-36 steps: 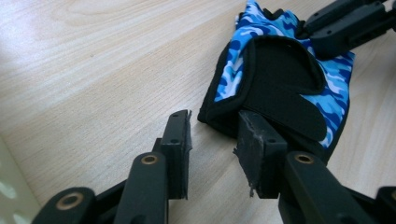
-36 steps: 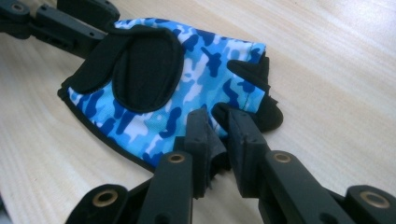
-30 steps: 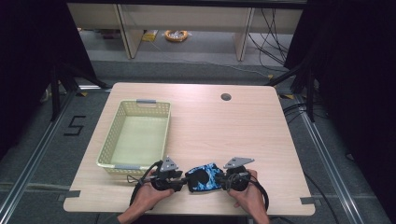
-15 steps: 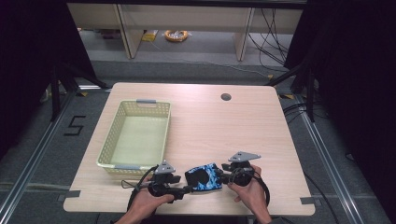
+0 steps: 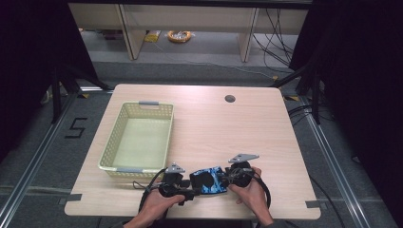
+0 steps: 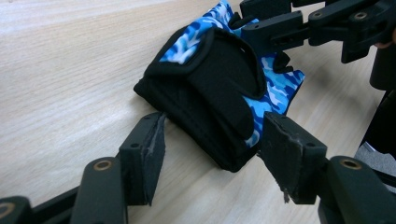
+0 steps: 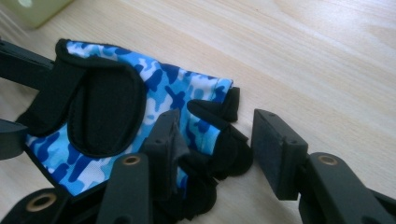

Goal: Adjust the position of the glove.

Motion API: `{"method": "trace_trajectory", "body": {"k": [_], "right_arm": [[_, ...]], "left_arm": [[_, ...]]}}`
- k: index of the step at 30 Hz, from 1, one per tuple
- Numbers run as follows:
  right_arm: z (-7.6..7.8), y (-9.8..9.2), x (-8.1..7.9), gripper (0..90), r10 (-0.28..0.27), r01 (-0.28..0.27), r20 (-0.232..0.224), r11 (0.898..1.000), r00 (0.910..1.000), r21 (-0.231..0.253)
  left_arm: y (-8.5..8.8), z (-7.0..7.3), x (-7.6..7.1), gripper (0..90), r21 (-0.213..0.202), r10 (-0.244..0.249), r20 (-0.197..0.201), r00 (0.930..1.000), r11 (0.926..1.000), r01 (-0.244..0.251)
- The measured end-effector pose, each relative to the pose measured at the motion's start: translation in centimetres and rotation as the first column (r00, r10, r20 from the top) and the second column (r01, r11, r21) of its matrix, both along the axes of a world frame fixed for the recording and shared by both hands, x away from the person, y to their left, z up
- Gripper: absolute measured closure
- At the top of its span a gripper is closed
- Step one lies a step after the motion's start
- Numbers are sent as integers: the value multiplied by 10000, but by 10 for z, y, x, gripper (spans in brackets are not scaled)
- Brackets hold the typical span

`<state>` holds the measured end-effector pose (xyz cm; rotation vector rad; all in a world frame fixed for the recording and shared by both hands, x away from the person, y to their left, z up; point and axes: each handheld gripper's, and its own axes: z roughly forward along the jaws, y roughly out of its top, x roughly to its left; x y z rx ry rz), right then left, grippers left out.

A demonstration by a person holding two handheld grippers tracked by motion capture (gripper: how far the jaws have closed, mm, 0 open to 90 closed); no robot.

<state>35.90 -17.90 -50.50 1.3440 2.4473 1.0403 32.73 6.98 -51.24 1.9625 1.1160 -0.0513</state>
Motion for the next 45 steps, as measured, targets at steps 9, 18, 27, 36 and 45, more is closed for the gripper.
{"method": "trace_trajectory", "body": {"k": [9,18,27,36,45], "right_arm": [[0,-5,-3,723,363,-360,164,9992,9992,-180],[-2,-8,-4,805,505,-506,94,9987,9987,117],[-3,-12,-7,816,595,-604,236,9974,9979,391],[-2,-9,-9,818,511,-545,546,9966,9972,611],[3,-11,-10,820,575,-603,430,9959,9974,669]], "left_arm": [[-14,-1,-4,561,447,-416,479,9980,9982,395],[-10,-8,-3,751,-414,-18,116,9999,9991,23],[-10,-6,-4,809,-472,-71,463,9989,9988,93],[-6,-2,-3,813,-437,-80,671,9977,9990,110],[-3,4,-1,816,-411,-140,870,9961,9990,176]]}}
